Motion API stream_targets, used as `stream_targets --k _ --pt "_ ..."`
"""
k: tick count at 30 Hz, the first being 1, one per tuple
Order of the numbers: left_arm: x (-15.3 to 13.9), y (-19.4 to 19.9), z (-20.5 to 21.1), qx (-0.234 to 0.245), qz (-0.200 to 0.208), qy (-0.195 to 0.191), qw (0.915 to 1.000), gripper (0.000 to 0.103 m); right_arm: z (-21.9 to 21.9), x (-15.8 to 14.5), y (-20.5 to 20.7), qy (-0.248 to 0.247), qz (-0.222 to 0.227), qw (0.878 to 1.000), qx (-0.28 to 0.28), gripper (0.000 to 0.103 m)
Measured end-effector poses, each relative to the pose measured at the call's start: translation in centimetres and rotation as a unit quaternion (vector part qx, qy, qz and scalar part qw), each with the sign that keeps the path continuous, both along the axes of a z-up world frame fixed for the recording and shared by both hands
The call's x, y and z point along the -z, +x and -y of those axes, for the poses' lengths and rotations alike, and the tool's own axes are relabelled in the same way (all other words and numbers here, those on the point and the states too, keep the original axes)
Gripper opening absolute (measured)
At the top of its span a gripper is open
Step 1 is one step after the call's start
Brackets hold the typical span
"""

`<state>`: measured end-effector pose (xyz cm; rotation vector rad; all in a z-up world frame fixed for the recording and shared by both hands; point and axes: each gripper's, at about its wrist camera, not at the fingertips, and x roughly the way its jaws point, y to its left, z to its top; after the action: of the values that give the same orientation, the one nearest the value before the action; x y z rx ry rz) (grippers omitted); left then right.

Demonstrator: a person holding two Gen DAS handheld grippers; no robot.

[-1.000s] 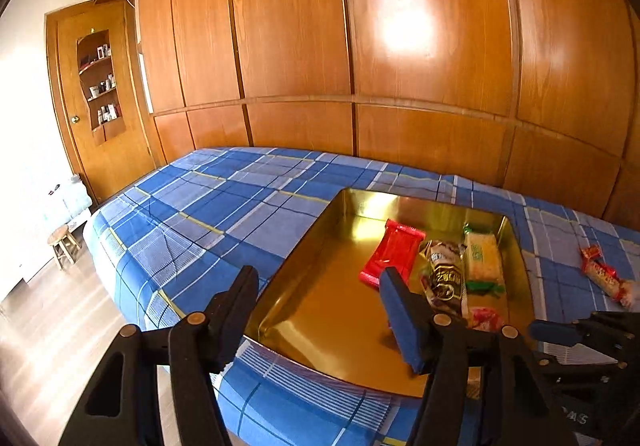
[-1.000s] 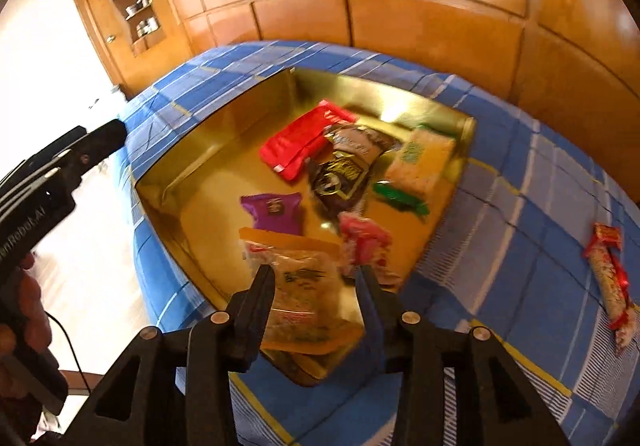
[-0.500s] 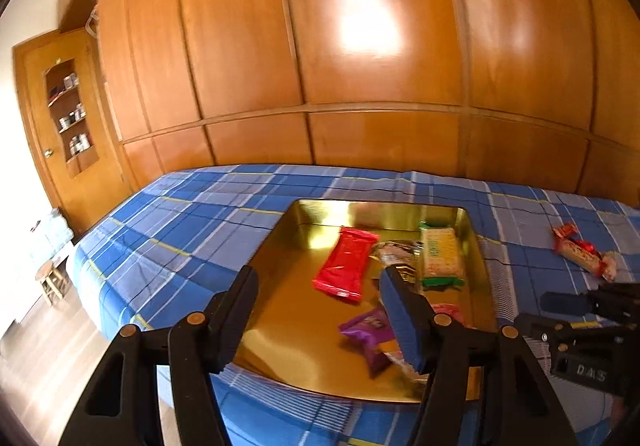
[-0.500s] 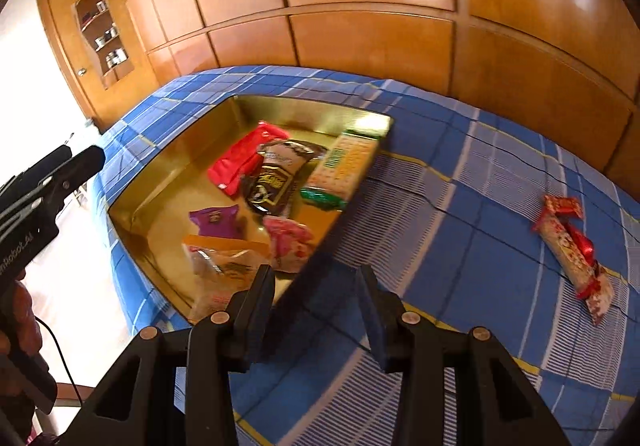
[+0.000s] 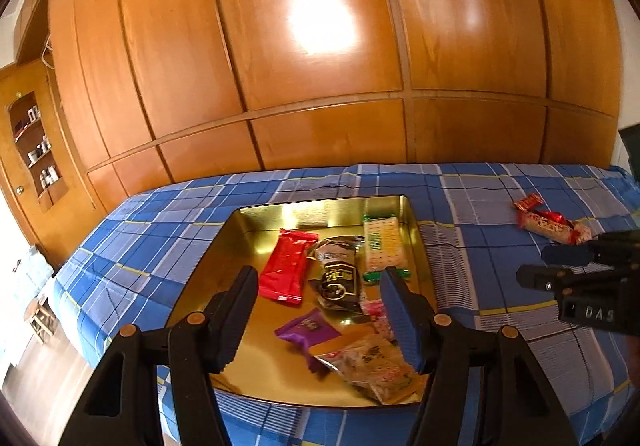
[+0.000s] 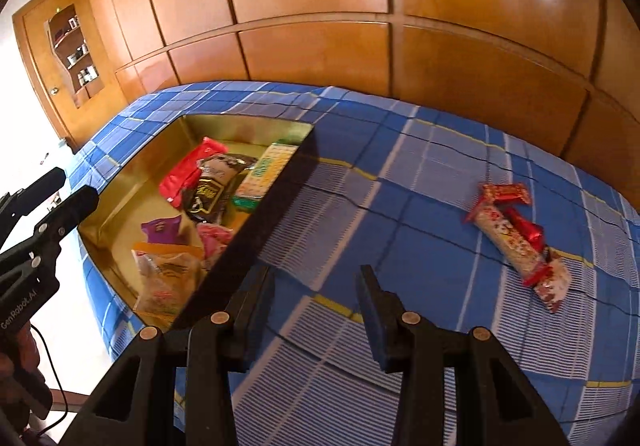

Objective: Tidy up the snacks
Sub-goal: 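Move both grippers back toward the remaining snacks on the bed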

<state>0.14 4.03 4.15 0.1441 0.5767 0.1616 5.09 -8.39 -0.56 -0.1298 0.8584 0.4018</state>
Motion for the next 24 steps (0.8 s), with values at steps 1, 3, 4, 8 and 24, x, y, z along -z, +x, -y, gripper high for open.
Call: stream_targets --k 1,3,4,8,24 --pt "0.1 0.1 0.1 0.002 -0.001 0.001 1.0 0.064 0.4 -0.2 0.1 -0.003 0.003 1.0 0.003 0.043" --pt "0.1 0.2 0.5 0.006 -0.003 0.003 1.0 0.064 1.0 -0.4 0.2 -0.007 0.005 1.0 0.006 0.043" --pt "0.2 0.3 0.6 0.008 -0.004 0.004 1.0 0.064 1.5 -0.5 0.4 -0.011 0.007 1.0 0.01 0.043" --pt "0.5 0.6 1.3 0.015 -0.009 0.008 0.9998 0.064 3.0 -1.0 0.8 -0.019 0.013 1.0 0.02 0.043" --pt "1.7 3.2 4.4 0.053 -0.044 0.016 0.9975 0.064 13.3 -2.5 5.4 -0.071 0.021 0.993 0.088 0.043"
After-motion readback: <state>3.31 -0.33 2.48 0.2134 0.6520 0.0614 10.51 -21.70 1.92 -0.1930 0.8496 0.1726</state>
